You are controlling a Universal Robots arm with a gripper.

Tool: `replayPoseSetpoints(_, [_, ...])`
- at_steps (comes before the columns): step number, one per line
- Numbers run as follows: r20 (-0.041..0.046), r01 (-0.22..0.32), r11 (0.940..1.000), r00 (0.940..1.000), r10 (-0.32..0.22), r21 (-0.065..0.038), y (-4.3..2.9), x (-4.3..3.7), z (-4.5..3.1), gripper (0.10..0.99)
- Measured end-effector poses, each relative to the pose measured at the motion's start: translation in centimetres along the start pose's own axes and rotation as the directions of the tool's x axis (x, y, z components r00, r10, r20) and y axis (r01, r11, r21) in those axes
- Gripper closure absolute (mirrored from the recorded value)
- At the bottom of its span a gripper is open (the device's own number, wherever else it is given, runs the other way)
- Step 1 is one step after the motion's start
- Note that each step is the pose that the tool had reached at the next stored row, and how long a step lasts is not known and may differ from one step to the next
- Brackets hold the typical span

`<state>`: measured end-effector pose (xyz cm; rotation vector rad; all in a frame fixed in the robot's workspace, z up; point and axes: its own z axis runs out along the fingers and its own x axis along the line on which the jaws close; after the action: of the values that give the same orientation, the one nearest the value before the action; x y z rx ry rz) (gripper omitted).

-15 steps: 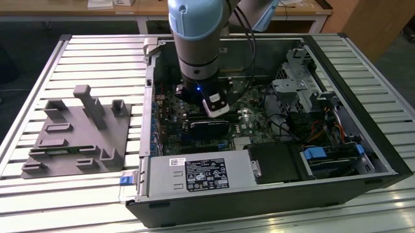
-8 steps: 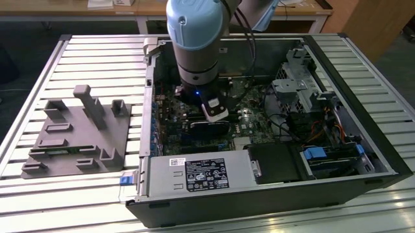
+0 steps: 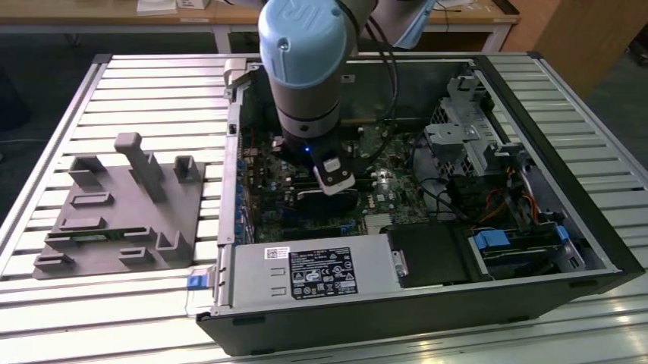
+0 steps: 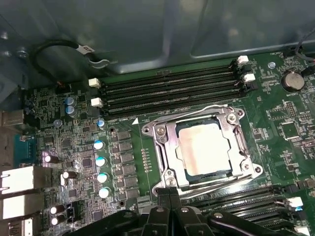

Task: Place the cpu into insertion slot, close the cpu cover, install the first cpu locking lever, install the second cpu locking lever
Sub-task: 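Install the second cpu locking lever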

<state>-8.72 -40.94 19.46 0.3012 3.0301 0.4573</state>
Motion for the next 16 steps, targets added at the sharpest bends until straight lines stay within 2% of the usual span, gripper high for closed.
replayPoseSetpoints(16, [-0.0005,0.001,1.0000,1.0000,-0.001,0.000,0.04,0.54,0.68,0.980])
